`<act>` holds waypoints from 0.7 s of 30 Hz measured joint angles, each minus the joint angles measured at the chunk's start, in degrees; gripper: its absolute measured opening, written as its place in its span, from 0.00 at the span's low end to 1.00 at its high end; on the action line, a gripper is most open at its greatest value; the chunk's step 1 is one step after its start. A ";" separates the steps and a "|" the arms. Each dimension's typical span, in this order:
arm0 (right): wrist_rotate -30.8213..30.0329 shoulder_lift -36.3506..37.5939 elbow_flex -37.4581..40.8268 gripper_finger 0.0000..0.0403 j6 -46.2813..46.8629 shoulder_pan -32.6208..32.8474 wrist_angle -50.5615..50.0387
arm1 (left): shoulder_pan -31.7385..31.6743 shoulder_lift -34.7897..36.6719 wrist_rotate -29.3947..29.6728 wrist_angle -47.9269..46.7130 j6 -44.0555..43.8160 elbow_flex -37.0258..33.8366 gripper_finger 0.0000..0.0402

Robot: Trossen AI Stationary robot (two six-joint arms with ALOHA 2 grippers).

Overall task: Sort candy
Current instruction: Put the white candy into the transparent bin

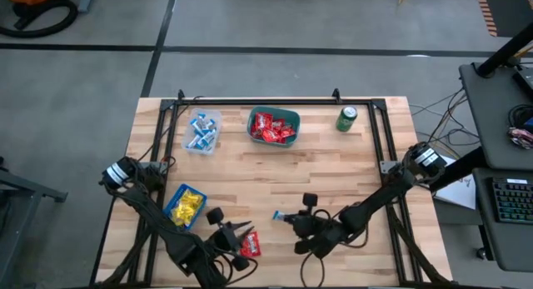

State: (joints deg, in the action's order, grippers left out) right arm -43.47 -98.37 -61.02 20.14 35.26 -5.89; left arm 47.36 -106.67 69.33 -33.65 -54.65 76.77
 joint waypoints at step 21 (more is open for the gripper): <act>-4.58 -0.02 4.40 0.02 -21.68 -1.13 32.84 | -5.52 -1.26 3.48 29.91 13.22 -6.92 0.34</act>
State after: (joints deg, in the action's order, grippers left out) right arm -48.05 -98.39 -56.62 -1.54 34.13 26.94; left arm 41.84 -107.94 72.80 -3.74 -41.43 69.85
